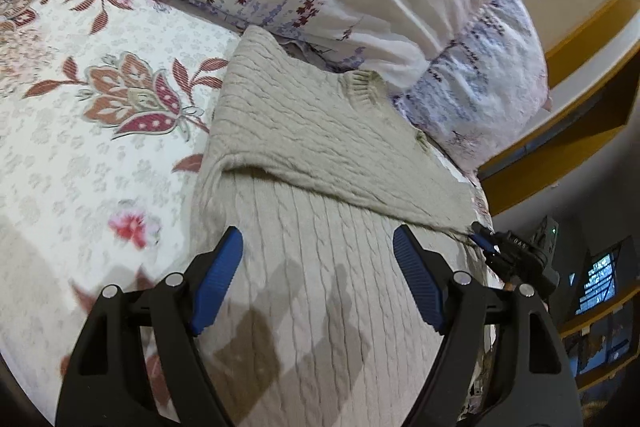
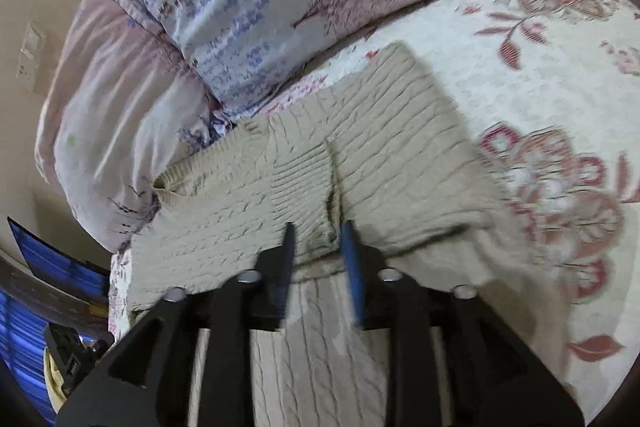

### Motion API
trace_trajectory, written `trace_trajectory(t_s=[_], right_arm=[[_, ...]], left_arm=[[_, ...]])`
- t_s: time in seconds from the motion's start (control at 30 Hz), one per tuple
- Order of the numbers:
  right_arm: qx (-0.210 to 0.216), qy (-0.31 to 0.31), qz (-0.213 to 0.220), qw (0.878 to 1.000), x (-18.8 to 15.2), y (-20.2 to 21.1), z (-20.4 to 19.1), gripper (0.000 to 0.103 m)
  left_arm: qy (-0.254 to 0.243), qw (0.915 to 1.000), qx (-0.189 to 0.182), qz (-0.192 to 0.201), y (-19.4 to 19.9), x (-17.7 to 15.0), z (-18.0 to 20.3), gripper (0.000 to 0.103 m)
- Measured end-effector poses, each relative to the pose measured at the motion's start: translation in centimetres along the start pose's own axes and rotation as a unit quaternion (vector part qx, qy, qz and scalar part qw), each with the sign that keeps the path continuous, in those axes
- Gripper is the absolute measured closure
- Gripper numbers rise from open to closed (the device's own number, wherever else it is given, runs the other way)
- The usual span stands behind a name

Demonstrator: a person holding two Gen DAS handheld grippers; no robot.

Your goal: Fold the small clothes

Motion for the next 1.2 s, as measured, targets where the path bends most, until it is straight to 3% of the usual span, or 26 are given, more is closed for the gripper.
trace_trajectory(t_s=[0.07,0.23,0.53,0.73,0.87,1.2], right_arm=[[0.003,0.003,0.011,1.000,-0.1,1.9,0.6,0.062],[0.007,-0.008,0.009,1.000,-1.4,6.3,3.4,0.062],[0.001,-0.027,-0.042,0.999,-7.3,10.6,7.0,0.062],[0.065,-0.021,-0.082,0.994,-11.1,11.9,5.7,0.063],[0.102,-0.020,-0.109,0.989,-13.2,12.6,4.9,0.072],[0.116,0.029,-0.152,0.981,-16.5,14.0,2.9,0.072]], left_arm=[[-0.005,0.9999,0.005,0.013,1.4,-0.7,-0.4,0.026],[0.002,0.9994,0.013,0.032,4.6,-2.3,-2.3,0.026],[0.034,0.9990,-0.028,0.000,6.0,-6.5,-3.3,0.029],[0.035,0.9976,-0.057,-0.015,6.4,-9.3,-2.4,0.044],[0.032,0.9960,-0.077,-0.031,6.6,-11.1,-1.7,0.055],[0.032,0.9904,-0.108,-0.079,6.8,-14.4,-1.0,0.063]])
Point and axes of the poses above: each gripper's, at about its wrist camera, not at the fingertips, and y roughly against the way its jaws point, z to its right, x to its top, the point moved 6 cm from there along -y, roughly the way its jaws point, and after that the axes turned 7 degrees about x, right-handed, at the moved point
